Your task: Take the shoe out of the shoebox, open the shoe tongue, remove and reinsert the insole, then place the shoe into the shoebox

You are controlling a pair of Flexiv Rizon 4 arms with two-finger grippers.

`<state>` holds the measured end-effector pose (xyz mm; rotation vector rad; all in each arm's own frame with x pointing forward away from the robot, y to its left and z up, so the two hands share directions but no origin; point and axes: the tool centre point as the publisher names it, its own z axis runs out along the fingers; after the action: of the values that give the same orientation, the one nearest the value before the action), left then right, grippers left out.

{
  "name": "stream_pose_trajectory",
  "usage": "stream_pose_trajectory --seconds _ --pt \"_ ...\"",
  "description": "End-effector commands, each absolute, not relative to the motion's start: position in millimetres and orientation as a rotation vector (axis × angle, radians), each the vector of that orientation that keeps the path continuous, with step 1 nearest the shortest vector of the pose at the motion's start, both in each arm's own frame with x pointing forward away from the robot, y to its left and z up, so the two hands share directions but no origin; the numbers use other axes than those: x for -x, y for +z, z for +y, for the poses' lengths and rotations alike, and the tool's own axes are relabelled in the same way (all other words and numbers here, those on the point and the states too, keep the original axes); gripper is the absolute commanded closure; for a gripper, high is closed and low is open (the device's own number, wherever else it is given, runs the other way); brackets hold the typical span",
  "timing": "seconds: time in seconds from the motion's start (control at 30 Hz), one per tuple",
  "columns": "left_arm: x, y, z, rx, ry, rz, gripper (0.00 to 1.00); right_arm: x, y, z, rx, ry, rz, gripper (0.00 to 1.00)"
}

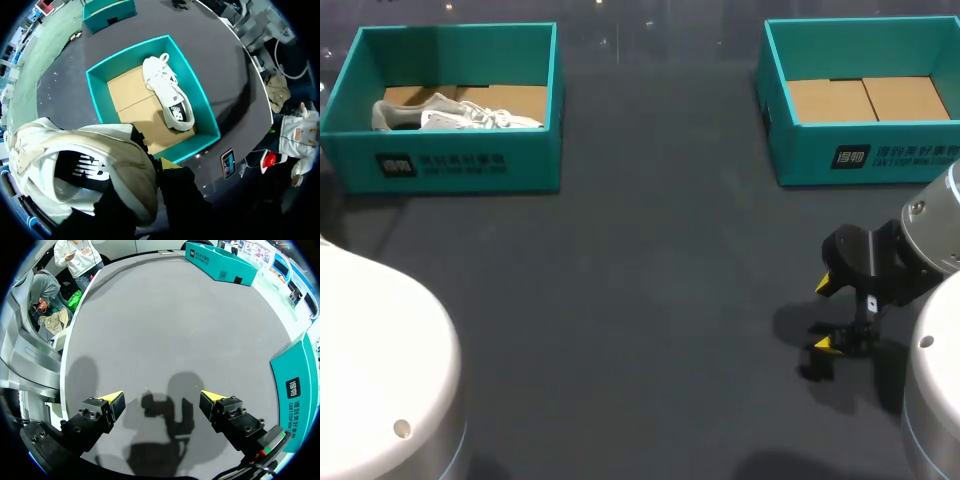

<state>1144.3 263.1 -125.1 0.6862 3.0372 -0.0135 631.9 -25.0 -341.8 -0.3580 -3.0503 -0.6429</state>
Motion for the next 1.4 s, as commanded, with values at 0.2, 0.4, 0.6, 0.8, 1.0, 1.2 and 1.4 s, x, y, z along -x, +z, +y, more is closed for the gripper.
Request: stream_pose_trajectory --seconds 0.2,0.4,0.6,0.8,1.0,1.2,1.4 --pt "-1133.5 -125.6 263.1 -0.893 0.021 2.91 1.0 -630.0 -341.1 -25.2 0.359 -0.642 -3.053 0.0" --pt "-1140.9 -132.0 278.8 -1.346 0.097 2.779 1.0 -630.0 -341.1 -25.2 0.359 -0.642 -3.053 0.0" --pt "-1149.2 -140.8 309.9 -1.985 0.269 2.345 1.0 -630.0 -341.1 -25.2 0.359 -0.642 -3.053 0.0" --pt "-1149.2 -140.8 309.9 -1.985 0.269 2.345 1.0 -630.0 -341.1 -25.2 0.359 -0.642 -3.053 0.0" --pt "-1149.2 -140.8 309.9 -1.985 0.269 2.345 1.0 -630.0 -341.1 -25.2 0.359 -0.642 -3.053 0.0" --pt "-1156.6 -139.1 307.9 -2.075 0.272 2.271 1.0 -630.0 -341.1 -25.2 0.359 -0.642 -3.053 0.0" --pt "-1168.4 -139.0 313.7 -2.202 0.347 2.146 1.0 -630.0 -341.1 -25.2 0.359 -0.642 -3.053 0.0"
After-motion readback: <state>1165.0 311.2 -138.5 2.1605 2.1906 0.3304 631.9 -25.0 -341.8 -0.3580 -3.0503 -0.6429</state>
